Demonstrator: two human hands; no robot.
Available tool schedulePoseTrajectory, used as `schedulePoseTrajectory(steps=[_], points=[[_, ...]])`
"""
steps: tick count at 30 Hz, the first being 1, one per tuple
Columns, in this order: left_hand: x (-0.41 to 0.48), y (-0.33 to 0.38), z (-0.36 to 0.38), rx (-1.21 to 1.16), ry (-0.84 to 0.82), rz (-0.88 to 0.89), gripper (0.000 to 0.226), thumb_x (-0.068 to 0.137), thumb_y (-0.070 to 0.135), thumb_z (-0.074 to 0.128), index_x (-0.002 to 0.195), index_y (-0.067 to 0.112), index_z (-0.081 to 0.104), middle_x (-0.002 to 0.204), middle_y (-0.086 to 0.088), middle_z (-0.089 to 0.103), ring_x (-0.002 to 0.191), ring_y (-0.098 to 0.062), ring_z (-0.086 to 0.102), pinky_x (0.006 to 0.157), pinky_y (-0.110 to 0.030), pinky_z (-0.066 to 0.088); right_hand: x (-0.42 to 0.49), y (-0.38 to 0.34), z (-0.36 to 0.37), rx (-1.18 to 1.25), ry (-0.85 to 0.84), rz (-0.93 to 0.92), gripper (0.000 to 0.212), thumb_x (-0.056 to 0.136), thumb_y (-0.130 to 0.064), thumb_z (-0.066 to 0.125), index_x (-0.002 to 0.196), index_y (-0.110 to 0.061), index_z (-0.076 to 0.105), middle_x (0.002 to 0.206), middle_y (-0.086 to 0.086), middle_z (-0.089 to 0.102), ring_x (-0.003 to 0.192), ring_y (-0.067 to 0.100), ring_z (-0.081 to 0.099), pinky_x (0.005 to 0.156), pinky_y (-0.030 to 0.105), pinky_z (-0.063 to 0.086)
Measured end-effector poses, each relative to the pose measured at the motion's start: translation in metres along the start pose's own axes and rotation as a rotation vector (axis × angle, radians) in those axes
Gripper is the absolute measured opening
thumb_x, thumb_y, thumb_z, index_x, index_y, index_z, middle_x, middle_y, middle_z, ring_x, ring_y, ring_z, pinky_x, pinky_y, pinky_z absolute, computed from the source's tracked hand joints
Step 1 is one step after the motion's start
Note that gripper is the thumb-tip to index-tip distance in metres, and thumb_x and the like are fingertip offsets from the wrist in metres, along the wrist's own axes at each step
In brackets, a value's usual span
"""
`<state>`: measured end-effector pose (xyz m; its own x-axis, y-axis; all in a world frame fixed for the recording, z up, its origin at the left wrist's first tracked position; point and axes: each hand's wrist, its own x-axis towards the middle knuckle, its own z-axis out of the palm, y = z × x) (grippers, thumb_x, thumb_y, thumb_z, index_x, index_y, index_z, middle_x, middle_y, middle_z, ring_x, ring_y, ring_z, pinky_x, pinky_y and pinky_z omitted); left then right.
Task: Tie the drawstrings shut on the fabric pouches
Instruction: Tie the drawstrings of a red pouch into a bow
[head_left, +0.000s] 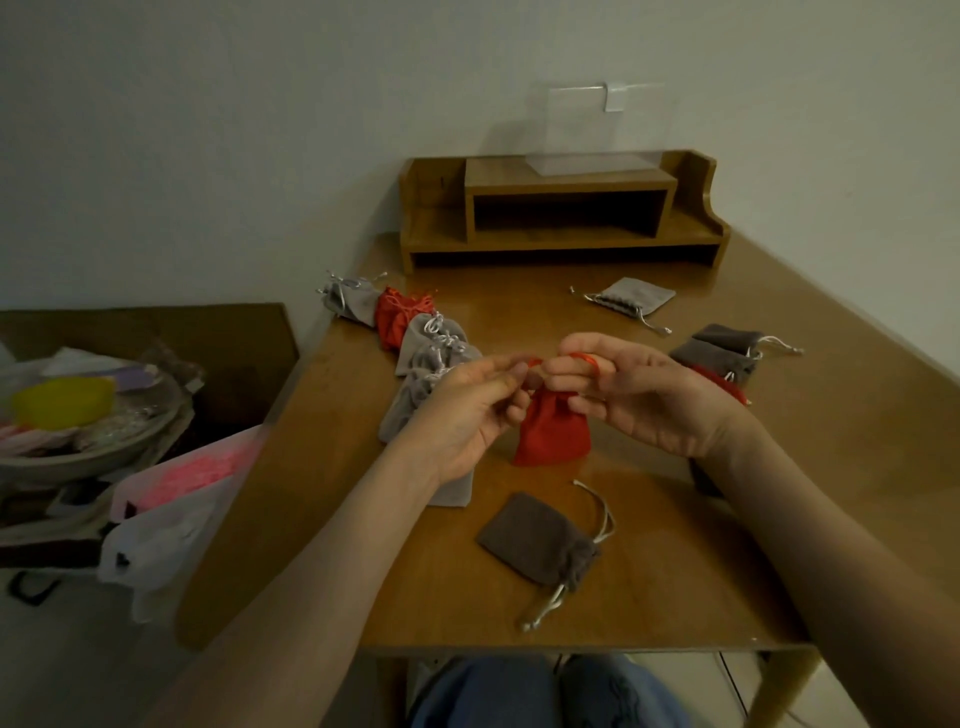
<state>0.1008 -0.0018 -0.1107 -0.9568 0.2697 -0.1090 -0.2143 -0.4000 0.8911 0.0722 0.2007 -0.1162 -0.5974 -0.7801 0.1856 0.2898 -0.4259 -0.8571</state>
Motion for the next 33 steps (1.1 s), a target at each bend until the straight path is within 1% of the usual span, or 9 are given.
schedulePoseTrajectory(steps=[4, 7, 13, 17, 21, 24, 27, 30, 33], points=[[-0.001, 0.000, 0.002, 0.052, 0.041, -0.015, 0.013, 0.096, 0.001, 0.047, 0.096, 0.005, 0.059, 0.062, 0.001, 0.059, 0.045, -0.003, 0.049, 0.039, -0.013, 0.037, 0.008, 0.005, 0.009, -0.253, 0.252, -0.115, 0.022, 0.082, -0.020, 0.065, 0.102, -0.012, 0.069, 0.098, 0.009, 0.071, 0.085, 0.015, 0.067, 0.071, 0.021, 0.053], [0.000, -0.002, 0.004, 0.037, 0.064, -0.023, 0.015, 0.098, 0.002, 0.043, 0.088, 0.006, 0.054, 0.061, -0.001, 0.058, 0.044, -0.005, 0.050, 0.038, -0.014, 0.038, 0.012, 0.008, 0.010, -0.380, 0.347, -0.192, 0.021, 0.078, -0.035, 0.070, 0.090, -0.018, 0.070, 0.083, 0.005, 0.069, 0.072, 0.012, 0.059, 0.065, 0.020, 0.046], [0.003, -0.004, 0.003, -0.032, 0.047, -0.036, 0.013, 0.100, 0.003, 0.038, 0.094, 0.003, 0.049, 0.058, -0.003, 0.058, 0.046, -0.009, 0.055, 0.042, -0.017, 0.044, 0.013, 0.009, 0.010, -0.492, 0.326, -0.265, 0.034, 0.079, -0.039, 0.072, 0.101, -0.017, 0.062, 0.082, 0.002, 0.067, 0.081, 0.015, 0.058, 0.075, 0.024, 0.040], [0.002, -0.007, 0.003, 0.064, -0.035, -0.064, 0.016, 0.099, 0.004, 0.041, 0.104, 0.001, 0.056, 0.064, -0.002, 0.059, 0.053, -0.008, 0.058, 0.049, -0.017, 0.047, 0.015, 0.010, 0.018, -0.658, 0.333, -0.258, 0.016, 0.091, -0.024, 0.054, 0.091, -0.008, 0.055, 0.073, 0.001, 0.062, 0.073, 0.011, 0.056, 0.072, 0.019, 0.042], [0.004, -0.011, 0.005, 0.132, 0.000, -0.035, 0.016, 0.100, 0.005, 0.042, 0.106, 0.002, 0.056, 0.068, -0.003, 0.056, 0.052, -0.007, 0.058, 0.050, -0.017, 0.047, 0.013, 0.010, 0.023, -0.880, 0.311, -0.209, 0.029, 0.099, -0.018, 0.035, 0.100, -0.004, 0.060, 0.067, 0.007, 0.053, 0.066, 0.012, 0.050, 0.070, 0.017, 0.040], [0.005, -0.014, 0.006, 0.200, 0.046, -0.006, 0.018, 0.101, 0.006, 0.040, 0.109, 0.002, 0.056, 0.074, -0.005, 0.054, 0.054, -0.007, 0.056, 0.050, -0.018, 0.046, 0.014, 0.013, 0.023, -1.100, 0.305, -0.175, 0.023, 0.097, -0.016, 0.037, 0.115, -0.011, 0.049, 0.064, 0.004, 0.046, 0.057, 0.010, 0.046, 0.061, 0.020, 0.040], [0.004, -0.015, 0.007, 0.262, 0.001, 0.017, 0.025, 0.098, -0.003, 0.038, 0.104, 0.006, 0.060, 0.072, -0.003, 0.053, 0.056, -0.007, 0.052, 0.052, -0.017, 0.043, 0.017, 0.018, 0.020, -1.222, 0.304, -0.193, 0.014, 0.094, -0.020, 0.042, 0.107, -0.016, 0.039, 0.060, -0.005, 0.047, 0.055, 0.006, 0.043, 0.057, 0.020, 0.036], [0.000, -0.018, 0.005, 0.381, -0.095, 0.069, 0.031, 0.091, -0.010, 0.041, 0.097, 0.013, 0.061, 0.068, 0.003, 0.051, 0.060, -0.007, 0.049, 0.057, -0.020, 0.039, 0.016, 0.018, 0.018, -1.354, 0.296, -0.259, 0.013, 0.095, -0.026, 0.047, 0.097, -0.013, 0.046, 0.070, -0.010, 0.056, 0.066, 0.005, 0.051, 0.065, 0.022, 0.039], [-0.001, -0.022, 0.005, 0.541, -0.100, 0.161, 0.028, 0.093, -0.004, 0.046, 0.101, 0.021, 0.058, 0.071, 0.005, 0.052, 0.063, -0.003, 0.049, 0.059, -0.020, 0.040, 0.016, 0.017, 0.017, -1.474, 0.304, -0.354, 0.012, 0.090, -0.035, 0.050, 0.088, -0.025, 0.056, 0.082, -0.016, 0.054, 0.084, 0.004, 0.046, 0.078, 0.023, 0.034]])
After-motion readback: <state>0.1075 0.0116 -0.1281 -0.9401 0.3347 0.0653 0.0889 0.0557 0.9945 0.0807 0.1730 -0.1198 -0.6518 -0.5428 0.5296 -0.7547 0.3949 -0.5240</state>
